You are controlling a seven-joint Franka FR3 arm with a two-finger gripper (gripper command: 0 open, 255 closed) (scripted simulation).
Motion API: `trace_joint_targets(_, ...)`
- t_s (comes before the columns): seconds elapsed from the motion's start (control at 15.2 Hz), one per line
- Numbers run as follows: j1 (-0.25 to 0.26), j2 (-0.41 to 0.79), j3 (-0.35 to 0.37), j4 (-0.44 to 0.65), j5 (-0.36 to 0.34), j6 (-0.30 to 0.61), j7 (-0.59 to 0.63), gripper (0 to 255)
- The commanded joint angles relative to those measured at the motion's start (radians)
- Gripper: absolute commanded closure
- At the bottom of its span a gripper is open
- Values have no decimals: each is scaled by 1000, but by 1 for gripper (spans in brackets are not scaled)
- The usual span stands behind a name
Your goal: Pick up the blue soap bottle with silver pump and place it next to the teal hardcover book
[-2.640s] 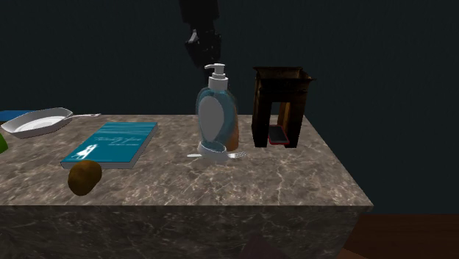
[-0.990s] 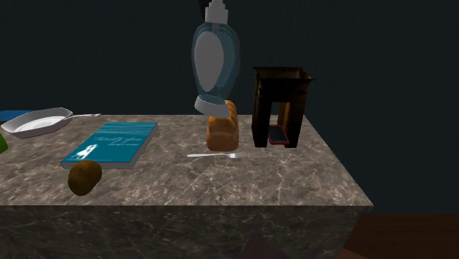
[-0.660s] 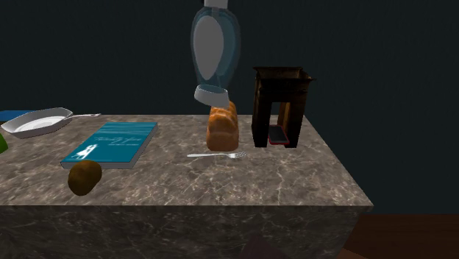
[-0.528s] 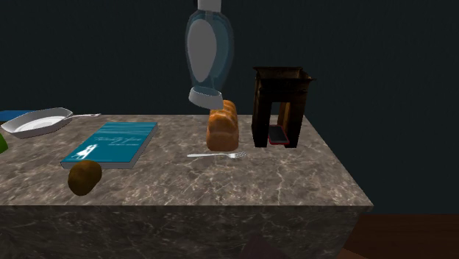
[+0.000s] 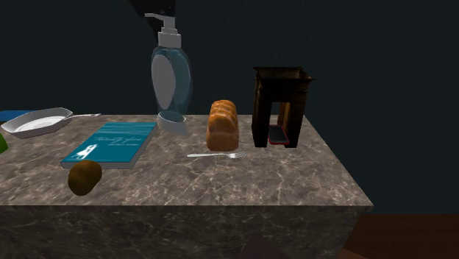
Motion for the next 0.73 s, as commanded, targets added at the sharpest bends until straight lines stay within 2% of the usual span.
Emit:
trace_joint_targets(0.0, 15, 23, 14, -10, 11, 30, 34, 255)
trace_joint_targets(0.66, 78, 178, 71, -6, 65, 164, 172, 255)
